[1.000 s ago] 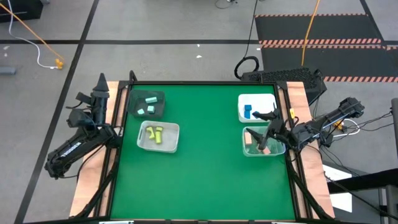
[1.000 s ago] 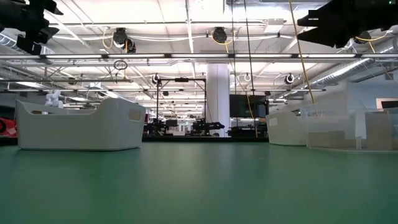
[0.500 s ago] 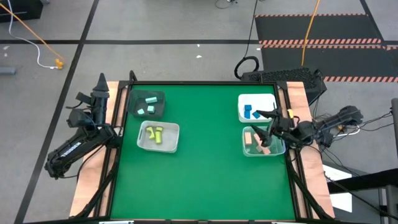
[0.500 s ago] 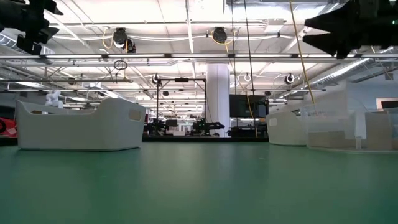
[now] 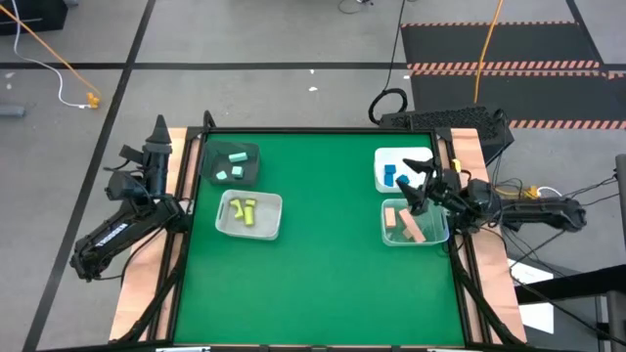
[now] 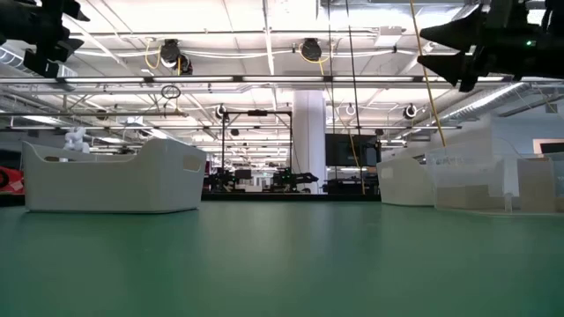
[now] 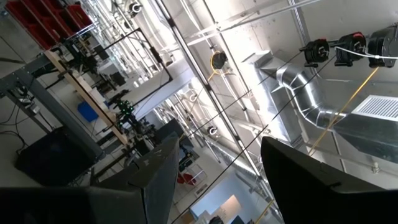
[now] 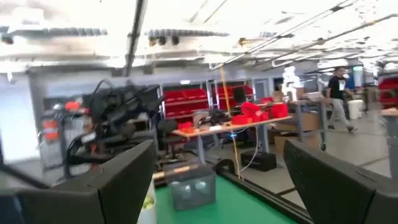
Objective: Sort & place blocks by color
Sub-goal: Return to Home Position
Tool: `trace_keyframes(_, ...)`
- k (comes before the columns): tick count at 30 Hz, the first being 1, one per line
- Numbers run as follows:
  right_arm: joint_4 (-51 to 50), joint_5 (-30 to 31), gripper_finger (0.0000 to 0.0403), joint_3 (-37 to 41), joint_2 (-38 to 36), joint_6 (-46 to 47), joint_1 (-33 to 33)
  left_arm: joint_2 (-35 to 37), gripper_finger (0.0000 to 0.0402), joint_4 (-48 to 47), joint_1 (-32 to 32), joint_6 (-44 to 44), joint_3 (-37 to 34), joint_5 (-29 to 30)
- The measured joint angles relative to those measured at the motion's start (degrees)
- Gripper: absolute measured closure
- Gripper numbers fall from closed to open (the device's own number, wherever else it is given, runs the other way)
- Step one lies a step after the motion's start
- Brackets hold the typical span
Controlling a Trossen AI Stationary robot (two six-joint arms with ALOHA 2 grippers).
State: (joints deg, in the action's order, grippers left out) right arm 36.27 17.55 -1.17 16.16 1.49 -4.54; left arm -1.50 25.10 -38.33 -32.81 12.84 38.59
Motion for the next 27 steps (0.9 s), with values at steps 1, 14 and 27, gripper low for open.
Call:
trace_keyframes(1,0.0,-0.9,0.0057,0.0,0.0,1.2,-1.6,0.0,0.0174,0.0,0.0,0.0,0.0,0.0)
trace_keyframes(14,0.2,-1.2,0.0057,0.1,0.0,8.4,-22.5,0.0,0.0174,0.0,0.0,0.0,0.0,0.0)
trace_keyframes(27,0.2,-1.2,0.0057,0.2,0.0,8.3,-25.0,0.0,0.0174,0.0,0.0,0.0,0.0,0.0)
